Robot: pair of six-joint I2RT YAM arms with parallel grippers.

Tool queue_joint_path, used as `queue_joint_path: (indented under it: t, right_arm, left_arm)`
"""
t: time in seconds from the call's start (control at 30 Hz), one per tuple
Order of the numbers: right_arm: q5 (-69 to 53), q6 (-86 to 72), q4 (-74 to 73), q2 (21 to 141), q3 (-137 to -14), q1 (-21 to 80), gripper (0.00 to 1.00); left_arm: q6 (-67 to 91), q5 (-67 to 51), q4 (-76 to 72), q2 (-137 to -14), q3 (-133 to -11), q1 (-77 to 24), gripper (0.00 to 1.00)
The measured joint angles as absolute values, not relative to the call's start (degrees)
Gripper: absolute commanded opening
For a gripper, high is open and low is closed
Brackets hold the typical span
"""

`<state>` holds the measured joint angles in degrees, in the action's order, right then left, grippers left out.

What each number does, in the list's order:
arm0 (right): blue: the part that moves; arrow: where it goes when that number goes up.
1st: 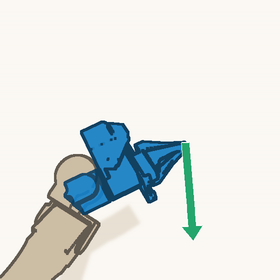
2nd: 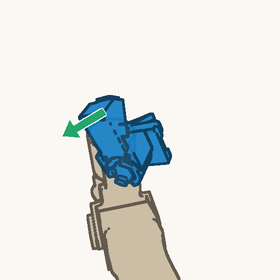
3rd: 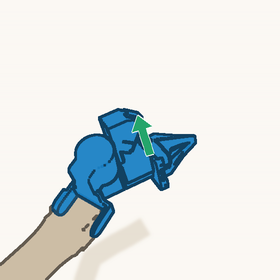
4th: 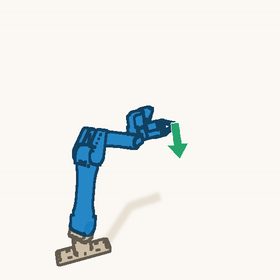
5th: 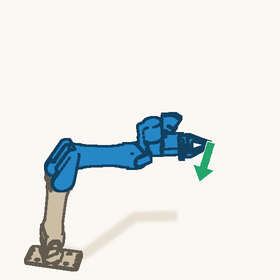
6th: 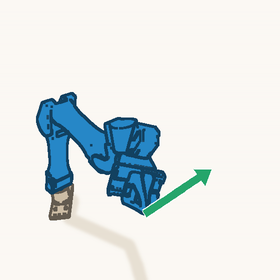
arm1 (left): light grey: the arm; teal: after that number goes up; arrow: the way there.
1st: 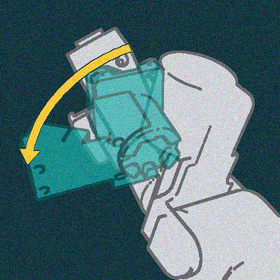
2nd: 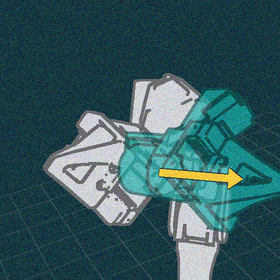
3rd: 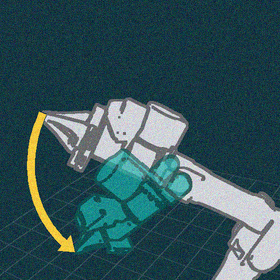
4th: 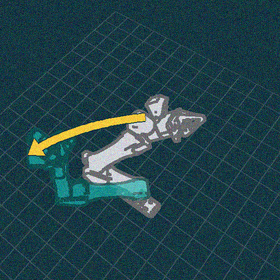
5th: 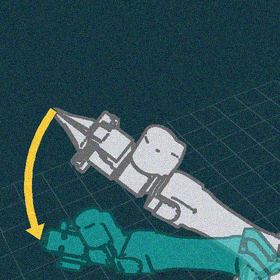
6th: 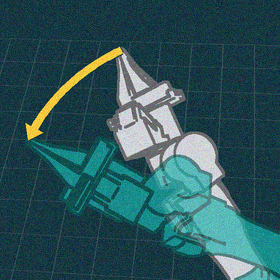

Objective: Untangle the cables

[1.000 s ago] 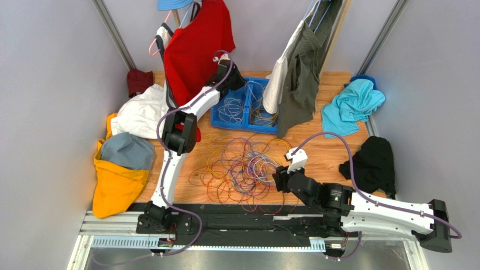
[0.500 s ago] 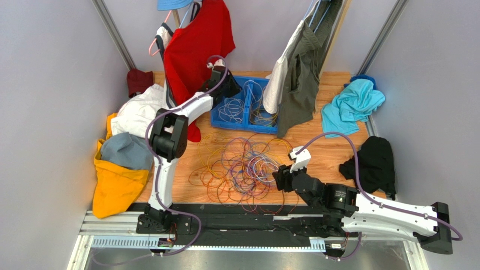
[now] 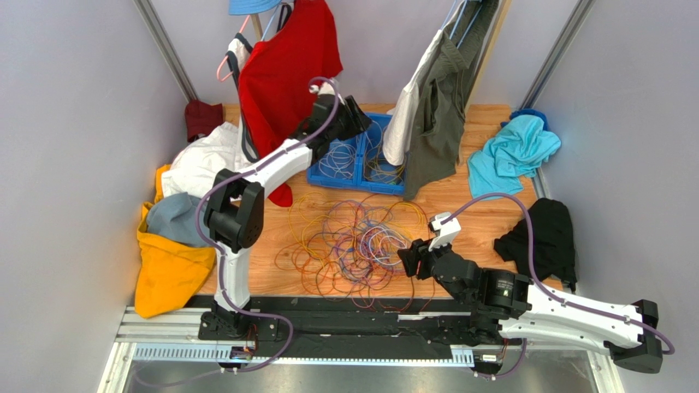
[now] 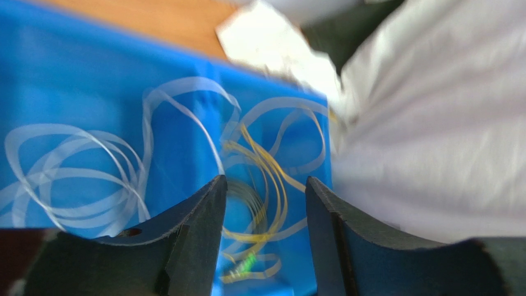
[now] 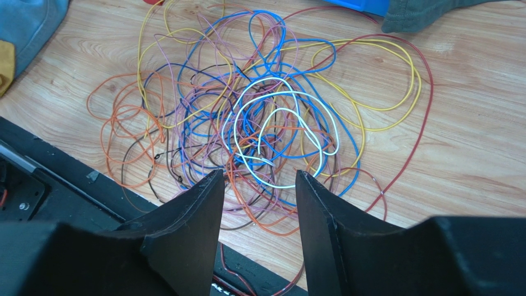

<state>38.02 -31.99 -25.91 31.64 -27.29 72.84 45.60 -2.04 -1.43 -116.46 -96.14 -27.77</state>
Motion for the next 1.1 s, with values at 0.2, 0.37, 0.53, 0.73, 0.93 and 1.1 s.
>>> queue_joint_path:
  t: [0.2,0.37,0.53,0.73,0.93,1.1]
  right_arm:
    - [37.21,-33.12,-26.46,29.76,-27.0,72.84,0.49]
    - [36.84,-33.91,-28.12,27.38,-27.0,72.84,0.49]
    - [36.82,-34.35,-29.54,24.64,-27.0,72.84,0.49]
    - [36.8,-34.52,-29.65,23.99,-26.79,72.84,0.5]
    - [36.75,-34.5,-29.76,24.27,-25.91,72.84,0.5]
    - [36.77,-34.5,-29.71,24.27,-25.91,72.84,0.5]
  left_arm:
    - [46.37,5.87,-1.3,-115.07,-91.44,-37.3,0.96]
    - [45.45,13.37,-0.91,-115.07,-91.29,-42.52,0.96]
    - [40.91,20.99,3.92,-115.57,-95.31,-42.74,0.96]
    - [36.29,25.39,8.99,-119.39,-103.5,-42.7,0.94]
    - [39.11,24.93,9.74,-120.68,-103.63,-43.11,0.99]
    - [46.65,27.38,12.71,-123.61,-105.95,-43.99,0.99]
